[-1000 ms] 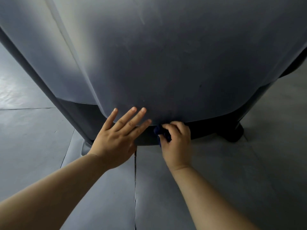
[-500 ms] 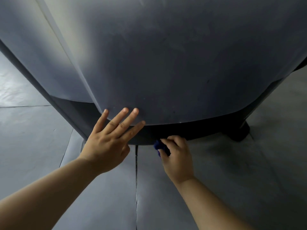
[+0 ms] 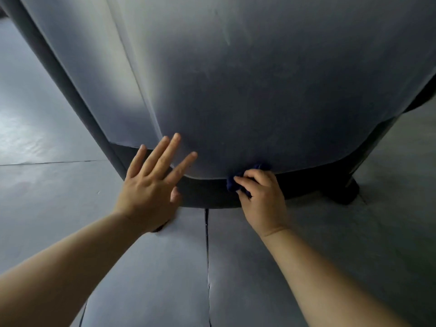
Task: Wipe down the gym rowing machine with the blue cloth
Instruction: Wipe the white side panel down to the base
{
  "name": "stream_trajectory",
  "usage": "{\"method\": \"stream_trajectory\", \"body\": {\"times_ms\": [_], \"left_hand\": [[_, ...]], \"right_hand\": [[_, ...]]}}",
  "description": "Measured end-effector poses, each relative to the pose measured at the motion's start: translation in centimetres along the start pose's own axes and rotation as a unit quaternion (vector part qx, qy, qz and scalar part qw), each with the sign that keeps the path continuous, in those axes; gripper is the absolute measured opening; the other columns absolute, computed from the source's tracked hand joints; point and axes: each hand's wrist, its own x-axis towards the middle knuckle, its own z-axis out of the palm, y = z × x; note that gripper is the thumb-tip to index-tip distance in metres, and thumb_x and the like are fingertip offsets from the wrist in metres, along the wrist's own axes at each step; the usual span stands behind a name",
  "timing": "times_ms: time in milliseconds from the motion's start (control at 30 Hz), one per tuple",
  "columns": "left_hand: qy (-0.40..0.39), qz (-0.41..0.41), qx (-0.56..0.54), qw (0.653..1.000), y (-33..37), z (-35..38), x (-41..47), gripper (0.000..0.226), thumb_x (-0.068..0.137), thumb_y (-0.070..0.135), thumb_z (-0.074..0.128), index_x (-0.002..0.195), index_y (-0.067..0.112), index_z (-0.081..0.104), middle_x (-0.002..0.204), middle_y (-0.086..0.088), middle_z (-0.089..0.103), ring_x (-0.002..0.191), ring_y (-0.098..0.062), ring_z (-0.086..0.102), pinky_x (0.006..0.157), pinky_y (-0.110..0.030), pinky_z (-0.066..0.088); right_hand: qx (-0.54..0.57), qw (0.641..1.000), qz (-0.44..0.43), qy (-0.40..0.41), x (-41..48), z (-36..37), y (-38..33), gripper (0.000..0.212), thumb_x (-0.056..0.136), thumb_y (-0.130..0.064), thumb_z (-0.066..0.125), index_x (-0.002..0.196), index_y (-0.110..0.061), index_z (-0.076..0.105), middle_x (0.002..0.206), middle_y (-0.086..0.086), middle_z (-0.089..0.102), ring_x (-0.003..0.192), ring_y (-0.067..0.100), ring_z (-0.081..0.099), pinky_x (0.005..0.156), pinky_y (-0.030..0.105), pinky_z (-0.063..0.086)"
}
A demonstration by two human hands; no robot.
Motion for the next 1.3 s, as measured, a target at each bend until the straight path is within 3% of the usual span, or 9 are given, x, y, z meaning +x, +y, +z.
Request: {"method": "stream_trajectory", "body": {"times_ms": [100,300,433,600,700,933,1000,1100,1300], "left_hand": [[-0.038,-0.028,0.01,0.999,-1.1,-0.3,-0.9,0.095,0.071,0.021,0.081,0.152,0.024,0.033,0.162,-0.009,0.014,0.148,-0.033,0.017,0.118,-0.057,0.019],[-0.06,-0.057,-0.007,0.997,0.0,-0.3,-2.7,0.097,0.074,0.033,0.079,0.154,0.026,0.026,0.162,-0.015,0.014,0.147,-0.036,0.019,0.115,-0.057,0.024],[-0.057,-0.047,-0.025,0.997,1.0,0.4,-2.6,0.096,0.071,0.034,0.081,0.152,0.026,0.03,0.161,-0.015,0.018,0.146,-0.035,0.02,0.114,-0.055,0.021],[-0.019,-0.007,-0.082,0.996,2.2,1.6,-3.5,0.09,0.076,0.044,0.078,0.15,0.025,0.033,0.159,-0.014,0.025,0.143,-0.032,0.029,0.111,-0.05,0.023],[-0.025,0.034,-0.172,0.984,3.3,1.7,-3.9,0.085,0.082,0.058,0.062,0.153,0.03,0.026,0.161,-0.011,0.022,0.13,-0.034,0.049,0.098,-0.037,0.042],[0.036,0.03,-0.287,0.957,5.9,1.0,-1.2,0.054,0.088,0.041,0.053,0.138,0.022,0.046,0.143,-0.011,0.042,0.118,-0.022,0.052,0.09,-0.027,0.052],[0.067,0.026,-0.26,0.963,5.6,0.9,-0.5,0.047,0.09,0.041,0.051,0.13,0.018,0.051,0.132,-0.011,0.046,0.106,-0.024,0.056,0.08,-0.031,0.058],[0.131,0.025,-0.19,0.973,4.6,0.9,1.0,0.038,0.089,0.031,0.053,0.125,0.017,0.057,0.13,-0.011,0.044,0.105,-0.028,0.051,0.072,-0.037,0.057],[0.155,0.158,-0.046,0.974,4.2,3.7,3.6,0.037,0.102,0.026,0.04,0.12,0.019,0.071,0.137,-0.006,0.055,0.106,-0.03,0.045,0.088,-0.04,0.036]], "right_hand": [[0.011,0.999,0.018,-0.041,-1.0,0.7,-0.1,0.037,0.059,0.008,0.087,0.093,-0.003,0.077,0.09,0.008,0.066,0.082,0.032,0.063,0.066,0.042,0.06],[0.027,0.995,-0.019,0.098,2.4,-1.1,-3.9,0.024,0.074,-0.002,0.076,0.098,-0.004,0.073,0.098,0.01,0.064,0.094,0.026,0.054,0.085,0.029,0.048],[-0.043,0.994,-0.097,-0.035,1.5,0.8,-2.5,0.02,0.068,0.002,0.076,0.084,-0.01,0.075,0.088,0.004,0.065,0.084,0.027,0.056,0.071,0.035,0.055],[0.053,0.987,0.135,-0.065,-1.7,0.5,-1.0,0.023,0.07,-0.001,0.084,0.089,-0.012,0.076,0.093,0.0,0.066,0.086,0.022,0.064,0.073,0.022,0.049],[0.285,0.909,0.296,-0.071,-0.9,-2.7,-3.9,0.018,0.083,-0.016,0.077,0.095,-0.028,0.073,0.098,-0.013,0.07,0.094,0.002,0.065,0.077,0.007,0.047],[0.59,0.715,0.347,-0.142,0.3,-5.8,-7.6,0.042,0.097,-0.002,0.048,0.091,-0.03,0.079,0.101,0.001,0.075,0.102,0.015,0.07,0.082,0.025,0.053],[0.513,0.794,0.299,-0.134,-0.1,-5.8,-6.8,0.031,0.098,-0.014,0.05,0.101,-0.033,0.075,0.11,-0.005,0.073,0.108,0.011,0.066,0.09,0.029,0.054],[0.138,0.986,0.09,-0.023,-0.5,-5.6,-3.1,0.038,0.091,-0.027,0.057,0.127,-0.019,0.064,0.143,0.004,0.051,0.134,0.015,0.046,0.111,0.028,0.04],[-0.107,0.99,-0.022,-0.087,0.0,-5.0,2.8,0.084,0.081,-0.007,0.067,0.153,-0.026,0.03,0.165,0.003,-0.004,0.152,0.029,0.0,0.12,0.052,0.012]]}}
